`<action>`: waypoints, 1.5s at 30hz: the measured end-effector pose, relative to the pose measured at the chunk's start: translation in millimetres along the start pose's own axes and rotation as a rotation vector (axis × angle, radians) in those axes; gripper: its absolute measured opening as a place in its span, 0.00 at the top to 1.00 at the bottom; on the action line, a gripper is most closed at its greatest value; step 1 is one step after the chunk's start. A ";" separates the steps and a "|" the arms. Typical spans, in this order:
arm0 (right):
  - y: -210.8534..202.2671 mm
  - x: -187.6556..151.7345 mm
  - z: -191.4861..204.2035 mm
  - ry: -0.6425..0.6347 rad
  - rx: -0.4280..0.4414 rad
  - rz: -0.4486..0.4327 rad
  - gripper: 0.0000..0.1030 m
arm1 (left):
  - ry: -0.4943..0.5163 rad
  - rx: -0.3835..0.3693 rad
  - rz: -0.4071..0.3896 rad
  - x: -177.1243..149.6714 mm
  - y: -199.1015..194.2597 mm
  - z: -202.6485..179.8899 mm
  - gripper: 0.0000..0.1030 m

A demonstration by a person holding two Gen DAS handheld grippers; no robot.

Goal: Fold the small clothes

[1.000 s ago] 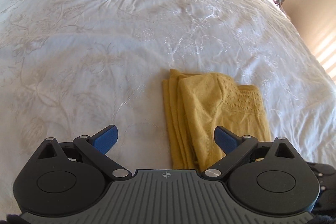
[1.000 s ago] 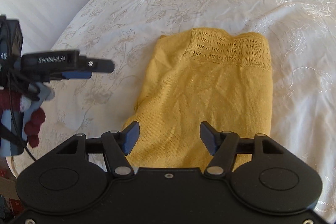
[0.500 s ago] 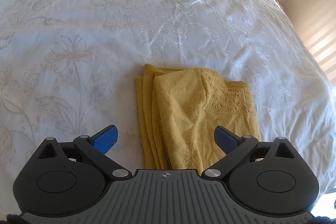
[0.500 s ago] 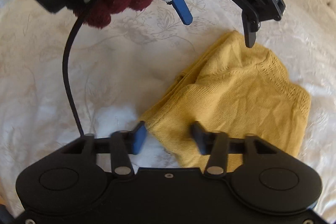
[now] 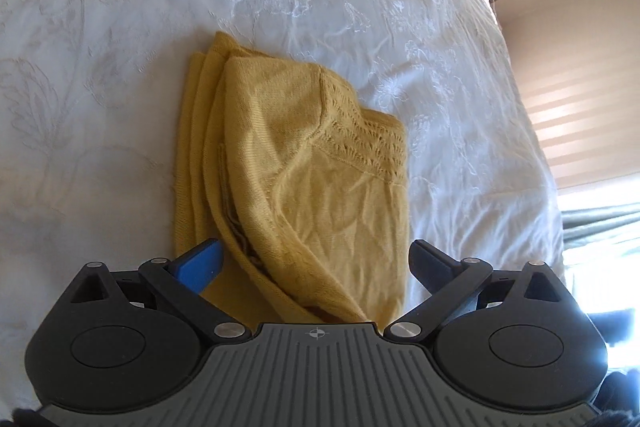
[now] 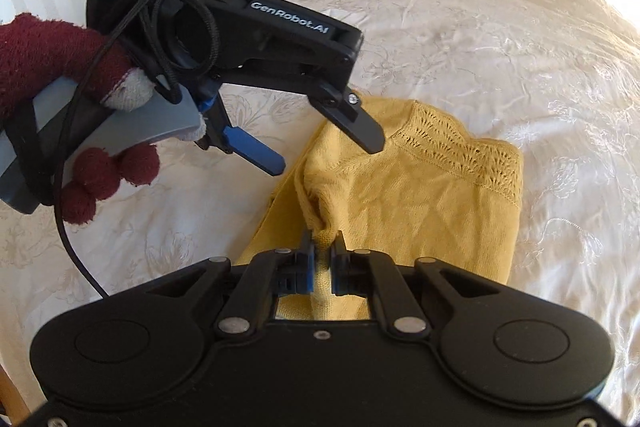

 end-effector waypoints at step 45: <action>42.3 -13.3 34.0 -0.016 0.278 0.061 0.48 | 0.329 0.315 -0.261 50.8 -7.8 -20.6 0.66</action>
Point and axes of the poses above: each gripper's, at about its wrist camera, not at the fingertips, and y roughly the way its jaws point, z to its left, x to its top, the point moved 1 cm from there along y, roughly the way its jaws point, and after that the axes turned 8 degrees about -y, right-handed, at the moved point
